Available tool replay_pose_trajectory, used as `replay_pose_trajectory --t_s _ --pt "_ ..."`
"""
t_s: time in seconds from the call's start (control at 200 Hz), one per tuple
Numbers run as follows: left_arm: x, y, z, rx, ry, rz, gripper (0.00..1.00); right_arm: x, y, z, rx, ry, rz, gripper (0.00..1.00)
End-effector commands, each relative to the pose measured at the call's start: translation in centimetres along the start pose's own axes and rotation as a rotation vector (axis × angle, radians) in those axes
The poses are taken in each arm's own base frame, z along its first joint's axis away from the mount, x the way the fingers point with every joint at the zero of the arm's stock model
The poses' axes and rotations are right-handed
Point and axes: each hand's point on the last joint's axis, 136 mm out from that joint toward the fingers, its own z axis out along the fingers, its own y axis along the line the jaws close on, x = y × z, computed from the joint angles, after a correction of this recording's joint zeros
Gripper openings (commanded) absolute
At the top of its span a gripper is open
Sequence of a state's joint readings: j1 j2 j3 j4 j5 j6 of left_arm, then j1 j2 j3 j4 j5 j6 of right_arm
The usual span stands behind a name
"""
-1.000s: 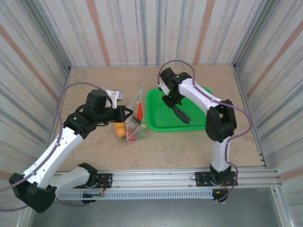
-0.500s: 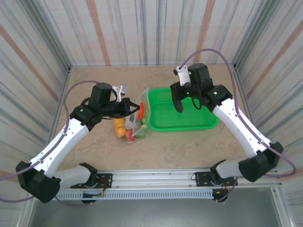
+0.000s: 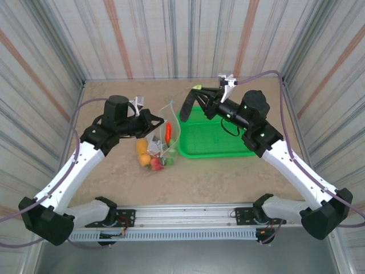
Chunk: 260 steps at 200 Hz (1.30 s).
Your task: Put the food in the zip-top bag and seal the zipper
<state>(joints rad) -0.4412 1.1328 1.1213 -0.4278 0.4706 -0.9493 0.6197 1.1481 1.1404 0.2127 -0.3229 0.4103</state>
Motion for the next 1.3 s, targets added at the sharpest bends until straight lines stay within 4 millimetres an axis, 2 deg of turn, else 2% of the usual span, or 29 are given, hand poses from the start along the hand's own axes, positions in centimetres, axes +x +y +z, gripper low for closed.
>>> replay_pose_trajectory --t_s 0.0,0.125,0.21,0.386,0.546,0.701,0.962,1.072,1.152,1.297 --pt "-1.1 0.2 -0.6 0.028 -0.055 -0.083 0.0 -1.5 2.7 0.8 -0.104 -0.098 0.017 0.2" --pt "-1.5 0.0 -0.7 0.055 -0.064 -0.109 0.0 0.3 3.4 1.9 -0.109 -0.095 0.012 0.2" --pt "-1.8 -0.5 -0.9 0.075 -0.071 -0.109 0.0 2.5 3.3 2.9 -0.087 -0.069 -0.009 0.2" --pt "-2.4 -1.5 -1.8 0.106 -0.095 -0.104 0.0 6.7 4.5 4.4 -0.048 -0.036 -0.161 0.21" --pt "-2.7 -3.0 -2.7 0.143 -0.11 -0.078 0.0 8.4 2.7 5.1 0.047 -0.049 -0.129 0.21" --pt "-2.9 -3.8 -3.4 0.157 -0.126 -0.054 0.0 8.8 0.3 5.1 0.162 -0.096 -0.079 0.21" --pt "-2.9 -4.5 -4.1 0.17 -0.134 -0.039 0.0 8.4 -0.9 5.1 0.232 -0.138 -0.055 0.22" --pt "-3.2 -5.0 -4.4 0.18 -0.141 -0.028 0.0 8.0 -2.1 5.3 0.297 -0.158 -0.02 0.22" --pt "-3.3 -5.4 -4.6 0.186 -0.144 -0.018 0.0 8.0 -2.0 5.9 0.3 -0.144 -0.016 0.24" --pt "-3.6 -5.4 -4.5 0.176 -0.154 0.003 0.0 9.2 -1.5 7.0 0.291 -0.095 -0.016 0.27"
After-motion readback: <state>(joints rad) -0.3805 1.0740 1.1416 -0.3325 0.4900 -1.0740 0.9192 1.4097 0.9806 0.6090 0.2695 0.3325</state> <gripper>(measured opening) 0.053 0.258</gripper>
